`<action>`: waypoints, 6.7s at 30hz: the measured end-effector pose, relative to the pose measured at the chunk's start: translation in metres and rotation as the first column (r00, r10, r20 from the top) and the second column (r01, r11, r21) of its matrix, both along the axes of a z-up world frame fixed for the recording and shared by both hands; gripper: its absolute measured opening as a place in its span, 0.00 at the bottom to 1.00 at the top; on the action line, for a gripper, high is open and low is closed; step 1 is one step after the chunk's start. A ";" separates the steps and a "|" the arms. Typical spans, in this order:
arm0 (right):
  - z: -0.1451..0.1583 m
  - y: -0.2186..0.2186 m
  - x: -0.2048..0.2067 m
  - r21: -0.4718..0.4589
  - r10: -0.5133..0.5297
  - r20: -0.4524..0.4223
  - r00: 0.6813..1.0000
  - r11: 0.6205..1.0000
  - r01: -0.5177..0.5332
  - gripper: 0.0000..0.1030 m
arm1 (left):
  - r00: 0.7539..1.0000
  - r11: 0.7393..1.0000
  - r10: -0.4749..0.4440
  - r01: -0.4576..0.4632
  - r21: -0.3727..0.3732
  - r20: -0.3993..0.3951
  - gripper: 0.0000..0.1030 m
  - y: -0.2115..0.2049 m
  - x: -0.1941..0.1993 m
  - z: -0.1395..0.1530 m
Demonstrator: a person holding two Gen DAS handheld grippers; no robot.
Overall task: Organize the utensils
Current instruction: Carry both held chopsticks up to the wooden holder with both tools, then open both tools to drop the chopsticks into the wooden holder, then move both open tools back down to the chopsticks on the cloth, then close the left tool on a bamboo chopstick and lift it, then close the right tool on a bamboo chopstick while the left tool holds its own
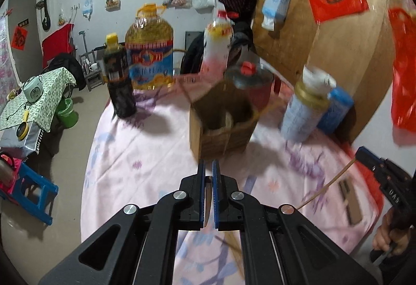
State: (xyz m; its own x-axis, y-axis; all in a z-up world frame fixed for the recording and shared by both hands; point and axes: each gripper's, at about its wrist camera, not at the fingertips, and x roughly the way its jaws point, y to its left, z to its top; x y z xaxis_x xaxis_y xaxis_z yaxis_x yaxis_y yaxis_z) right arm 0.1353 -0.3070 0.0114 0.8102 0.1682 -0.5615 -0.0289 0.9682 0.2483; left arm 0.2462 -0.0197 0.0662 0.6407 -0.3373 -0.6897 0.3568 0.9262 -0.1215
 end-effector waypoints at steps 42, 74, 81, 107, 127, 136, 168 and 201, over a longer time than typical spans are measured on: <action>0.012 -0.016 0.163 0.119 0.129 0.112 0.985 0.983 -0.143 0.30 | 0.923 0.922 0.386 -0.386 0.040 0.007 0.69 -0.013 0.104 0.002; -0.020 0.048 -0.115 0.056 -0.113 -0.076 0.991 0.991 0.118 0.93 | 0.943 0.938 0.331 -0.325 0.118 -0.039 0.93 0.051 -0.154 -0.064; -0.037 0.053 -0.111 0.029 0.018 -0.157 0.987 0.999 -0.013 0.93 | 0.908 0.903 0.419 -0.415 0.107 -0.020 0.94 0.030 -0.178 -0.058; -0.052 -0.012 -0.087 0.056 0.089 -0.143 0.986 0.995 -0.082 0.93 | 0.857 0.825 0.514 -0.506 0.249 0.040 0.94 -0.026 -0.174 -0.080; -0.099 -0.008 -0.111 -0.072 -0.115 -0.364 0.924 0.993 0.095 0.93 | 0.941 0.951 0.233 -0.168 0.259 -0.246 0.94 -0.018 -0.123 -0.205; -0.100 -0.019 -0.112 -0.132 -0.093 -0.362 0.928 0.990 0.048 0.93 | 0.936 0.940 0.262 -0.193 0.281 -0.235 0.94 -0.032 -0.125 -0.223; -0.117 0.030 -0.089 -0.050 0.164 -0.344 0.924 0.980 -0.192 0.56 | 0.965 0.968 0.195 -0.160 0.196 -0.175 0.05 -0.011 -0.115 -0.198; -0.194 0.070 -0.055 -0.025 0.255 -0.427 0.868 0.956 -0.293 0.20 | 0.933 0.935 0.285 -0.221 0.278 -0.218 0.05 0.026 -0.129 -0.191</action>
State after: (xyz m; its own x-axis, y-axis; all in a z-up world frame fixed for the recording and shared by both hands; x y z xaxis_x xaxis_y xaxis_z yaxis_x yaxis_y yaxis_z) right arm 0.0805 -0.2367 -0.1827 0.4281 0.2850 -0.8576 -0.2093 0.9544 0.2127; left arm 0.1171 0.0063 -0.1248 0.4775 0.0131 -0.8785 0.0942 0.9934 0.0660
